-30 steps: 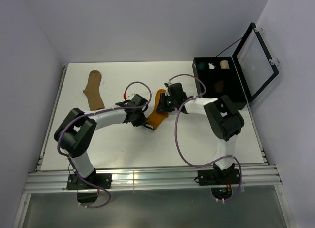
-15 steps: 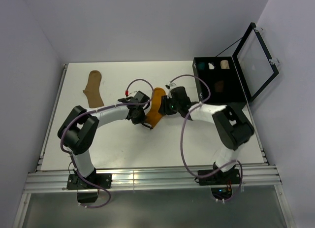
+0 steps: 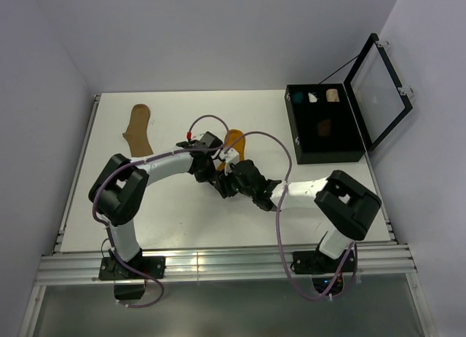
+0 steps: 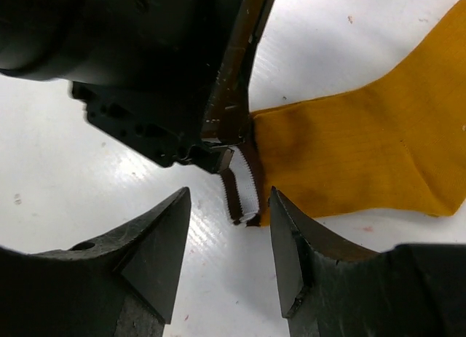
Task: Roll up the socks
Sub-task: Roll the sock at the center of the board.
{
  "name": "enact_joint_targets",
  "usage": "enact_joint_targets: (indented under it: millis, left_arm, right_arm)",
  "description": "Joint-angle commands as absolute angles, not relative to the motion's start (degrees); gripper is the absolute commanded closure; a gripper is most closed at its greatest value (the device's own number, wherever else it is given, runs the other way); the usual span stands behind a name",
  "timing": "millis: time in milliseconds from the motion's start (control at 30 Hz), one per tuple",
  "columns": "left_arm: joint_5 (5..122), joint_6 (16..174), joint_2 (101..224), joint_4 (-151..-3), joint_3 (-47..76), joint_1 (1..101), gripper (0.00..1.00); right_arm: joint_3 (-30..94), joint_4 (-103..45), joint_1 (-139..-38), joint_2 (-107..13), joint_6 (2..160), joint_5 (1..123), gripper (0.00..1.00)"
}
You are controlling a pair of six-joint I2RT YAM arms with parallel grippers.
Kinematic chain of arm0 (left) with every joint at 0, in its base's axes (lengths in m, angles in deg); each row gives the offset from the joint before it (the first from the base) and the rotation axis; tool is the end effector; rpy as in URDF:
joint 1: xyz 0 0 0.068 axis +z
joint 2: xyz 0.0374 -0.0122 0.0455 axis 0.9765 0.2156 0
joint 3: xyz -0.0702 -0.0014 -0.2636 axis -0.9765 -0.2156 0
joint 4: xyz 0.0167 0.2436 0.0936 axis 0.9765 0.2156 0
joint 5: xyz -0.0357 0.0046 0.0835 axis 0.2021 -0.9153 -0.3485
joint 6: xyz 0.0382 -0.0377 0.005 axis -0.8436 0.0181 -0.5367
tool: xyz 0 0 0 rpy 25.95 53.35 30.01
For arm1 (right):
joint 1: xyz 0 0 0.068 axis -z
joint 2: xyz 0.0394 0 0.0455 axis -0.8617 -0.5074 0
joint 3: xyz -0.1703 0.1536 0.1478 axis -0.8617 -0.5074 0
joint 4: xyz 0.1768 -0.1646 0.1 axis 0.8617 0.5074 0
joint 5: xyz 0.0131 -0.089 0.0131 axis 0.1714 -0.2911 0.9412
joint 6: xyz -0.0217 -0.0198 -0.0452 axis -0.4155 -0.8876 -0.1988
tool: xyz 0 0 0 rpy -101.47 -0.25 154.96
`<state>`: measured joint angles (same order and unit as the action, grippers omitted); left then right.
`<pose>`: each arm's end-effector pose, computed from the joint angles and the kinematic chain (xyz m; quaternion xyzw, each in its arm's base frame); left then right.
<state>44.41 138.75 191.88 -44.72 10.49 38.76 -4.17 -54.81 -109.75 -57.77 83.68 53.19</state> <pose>0.2864 -0.2218 0.1690 -0.1568 0.9633 -0.0825 0.2017 0.2070 0.2483 0.1705 -0.2926 0.8002 0.2563 0.4564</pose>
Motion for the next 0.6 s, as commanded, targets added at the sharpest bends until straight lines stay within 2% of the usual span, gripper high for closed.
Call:
enact_joint_targets:
  millis: [0,133,333,433,467,533,567]
  left_arm:
    - [44.70,137.69,192.65,-42.95,12.60,38.96,1.00]
    - [44.78,138.04,192.74,-42.77,12.60,39.05,1.00]
    - [45.75,138.92,192.56,-43.65,12.07,39.14,1.00]
    - [46.01,139.53,192.21,-44.09,11.63,39.23,1.00]
    - [46.10,139.80,192.04,-44.61,11.46,39.23,1.00]
    - [46.19,140.06,191.07,-45.58,10.58,39.40,0.96]
    - [46.10,140.58,190.72,-46.02,10.23,39.58,0.94]
  right_arm:
    - [-3.29,-60.09,-110.75,-60.00,81.72,48.41,0.45]
    - [-2.59,-60.35,-110.92,-62.11,81.64,49.54,0.46]
    - [-3.20,-60.71,-111.01,-63.95,82.78,50.25,0.53]
    - [-3.64,-60.44,-111.01,-64.66,84.09,51.22,0.63]
    - [-3.81,-60.79,-110.66,-64.75,85.23,52.70,0.74]
    - [-4.34,-60.80,-109.87,-65.01,87.94,55.25,0.86]
    - [-4.52,-60.62,-109.09,-65.01,89.01,56.92,0.96]
